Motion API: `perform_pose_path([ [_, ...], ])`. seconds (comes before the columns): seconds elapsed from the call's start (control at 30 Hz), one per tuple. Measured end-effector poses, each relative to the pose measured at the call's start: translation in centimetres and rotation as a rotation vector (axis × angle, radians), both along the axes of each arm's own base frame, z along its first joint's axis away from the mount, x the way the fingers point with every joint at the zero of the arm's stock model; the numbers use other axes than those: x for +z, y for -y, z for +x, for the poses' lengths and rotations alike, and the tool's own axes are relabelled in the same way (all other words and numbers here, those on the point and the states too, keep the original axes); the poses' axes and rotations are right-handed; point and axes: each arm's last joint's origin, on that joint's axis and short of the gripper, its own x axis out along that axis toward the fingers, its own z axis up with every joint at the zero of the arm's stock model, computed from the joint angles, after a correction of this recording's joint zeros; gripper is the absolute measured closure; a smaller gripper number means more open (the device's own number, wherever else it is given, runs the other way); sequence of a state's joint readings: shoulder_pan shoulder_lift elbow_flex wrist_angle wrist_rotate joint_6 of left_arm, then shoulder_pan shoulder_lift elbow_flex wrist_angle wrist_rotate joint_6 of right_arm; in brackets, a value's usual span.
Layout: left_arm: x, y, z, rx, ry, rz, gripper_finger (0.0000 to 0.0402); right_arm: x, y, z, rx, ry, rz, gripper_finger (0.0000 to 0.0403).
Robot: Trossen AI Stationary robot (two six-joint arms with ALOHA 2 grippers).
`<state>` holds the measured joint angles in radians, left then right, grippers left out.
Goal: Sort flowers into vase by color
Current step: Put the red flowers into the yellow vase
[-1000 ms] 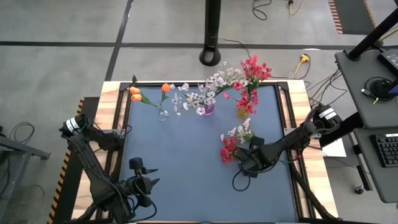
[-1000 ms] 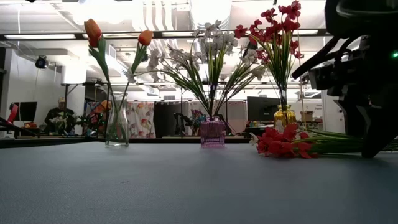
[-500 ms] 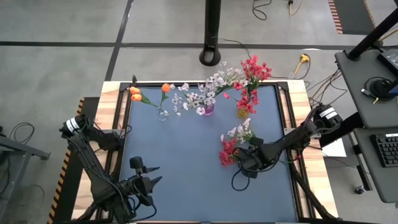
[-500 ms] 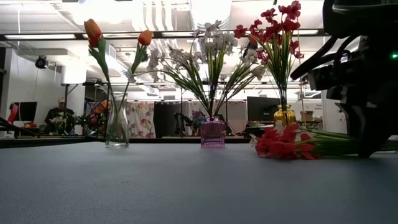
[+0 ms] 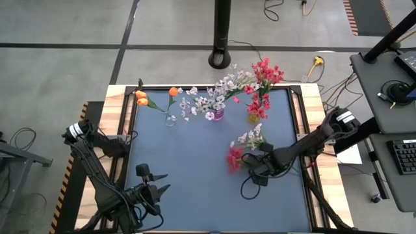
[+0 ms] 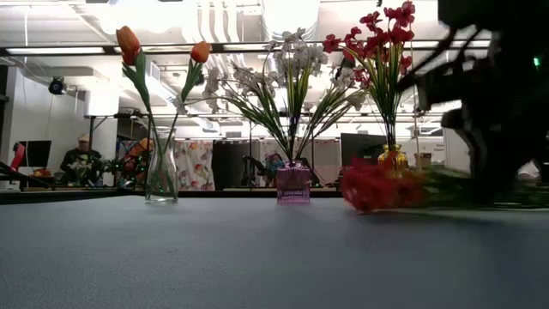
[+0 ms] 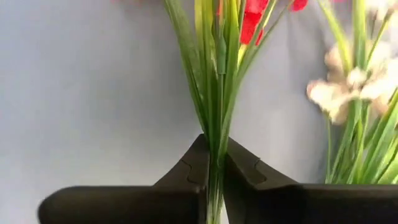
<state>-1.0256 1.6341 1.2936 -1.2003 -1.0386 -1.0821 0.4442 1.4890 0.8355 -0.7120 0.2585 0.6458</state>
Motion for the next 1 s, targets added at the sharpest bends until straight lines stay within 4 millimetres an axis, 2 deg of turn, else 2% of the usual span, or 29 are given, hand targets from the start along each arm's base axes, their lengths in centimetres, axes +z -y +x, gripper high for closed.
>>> perform_pose_path([
  [0.1, 0.0, 0.0, 0.1, 0.002, 0.007, -0.006, 0.0238, 1.2, -0.3, 0.6, 0.032, 0.122, 0.035, 0.0383],
  [0.27, 0.1, 0.0, 0.1, 0.004, 0.043, 0.009, 0.0238, 3.4, -1.0, 2.2, 0.143, 0.464, 0.073, 0.0382],
  [0.5, 0.2, 0.0, 0.2, 0.007, 0.085, 0.033, 0.0238, 5.2, -1.4, 3.4, 0.303, 0.821, 0.06, 0.0384],
  [0.83, 0.3, -0.2, 0.5, 0.016, 0.1, 0.038, 0.0238, 6.4, -1.3, 3.3, 0.416, 1.211, -0.023, 0.0384],
  [1.0, 0.3, -0.2, 0.5, 0.017, 0.1, 0.038, 0.0238, 8.3, -1.2, 3.0, 0.43, 1.386, -0.076, 0.0384],
])
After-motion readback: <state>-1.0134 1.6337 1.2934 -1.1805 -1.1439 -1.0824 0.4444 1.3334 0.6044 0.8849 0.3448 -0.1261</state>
